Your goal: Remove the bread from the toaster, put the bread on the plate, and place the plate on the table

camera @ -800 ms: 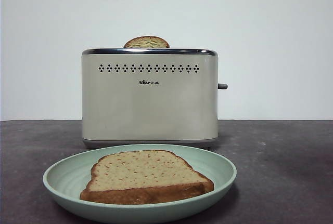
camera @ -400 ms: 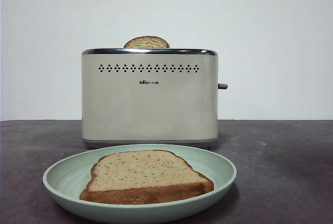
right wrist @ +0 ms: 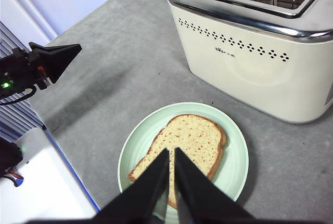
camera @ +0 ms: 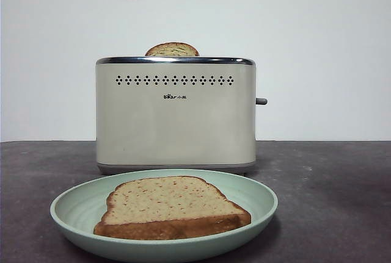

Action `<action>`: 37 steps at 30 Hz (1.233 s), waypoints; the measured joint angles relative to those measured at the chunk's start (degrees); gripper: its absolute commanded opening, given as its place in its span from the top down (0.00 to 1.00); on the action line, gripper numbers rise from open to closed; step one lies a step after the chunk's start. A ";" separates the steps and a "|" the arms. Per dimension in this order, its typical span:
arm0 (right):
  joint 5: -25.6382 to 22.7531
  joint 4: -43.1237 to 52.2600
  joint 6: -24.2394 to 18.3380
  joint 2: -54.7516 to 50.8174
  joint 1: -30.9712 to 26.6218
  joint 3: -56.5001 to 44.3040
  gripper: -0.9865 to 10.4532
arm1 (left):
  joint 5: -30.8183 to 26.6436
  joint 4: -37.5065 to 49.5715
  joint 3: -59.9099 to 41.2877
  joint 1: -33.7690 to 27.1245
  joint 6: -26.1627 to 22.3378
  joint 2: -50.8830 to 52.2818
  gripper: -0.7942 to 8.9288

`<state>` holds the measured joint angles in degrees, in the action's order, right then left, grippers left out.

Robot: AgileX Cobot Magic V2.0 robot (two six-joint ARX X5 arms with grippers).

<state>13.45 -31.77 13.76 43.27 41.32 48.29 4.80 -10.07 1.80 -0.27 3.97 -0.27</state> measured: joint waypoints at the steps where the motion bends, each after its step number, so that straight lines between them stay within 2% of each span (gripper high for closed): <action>1: 0.00 0.00 0.00 0.00 0.00 0.00 0.91 | 0.00 0.00 0.00 0.00 0.00 0.00 0.91; 8: -0.04 -0.09 -0.22 -0.02 -0.28 0.00 0.91 | 0.00 0.00 0.00 0.00 0.02 0.00 0.91; 10: -0.55 -0.24 -1.62 -0.83 -1.95 0.00 0.91 | 0.00 -0.02 -0.02 0.00 0.02 0.00 0.91; 15: -1.27 2.25 -3.78 -5.70 -11.58 -0.31 0.91 | 0.00 -0.02 0.00 0.00 0.02 0.00 0.91; 18: -1.09 3.04 -4.46 -9.29 -19.26 -2.51 0.91 | 0.00 -0.02 0.00 0.00 0.02 0.00 0.91; 22: -1.36 6.45 -5.14 -15.43 -30.42 -9.07 0.91 | 0.00 -0.02 0.00 0.00 0.02 0.00 0.91; 25: -1.33 12.26 -6.97 -20.57 -35.12 -15.19 0.91 | 0.00 0.00 0.00 0.00 0.02 0.00 0.91; 31: -1.42 25.22 -10.38 -28.81 -38.88 -28.57 0.91 | 0.00 0.00 0.00 0.00 0.02 0.00 0.91; 37: -2.08 34.18 -11.02 -34.93 -40.19 -39.69 0.91 | 0.00 0.00 0.00 0.00 0.02 0.00 0.91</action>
<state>11.38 2.42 2.74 8.34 1.13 8.60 4.80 -10.07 1.80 -0.27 3.99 -0.27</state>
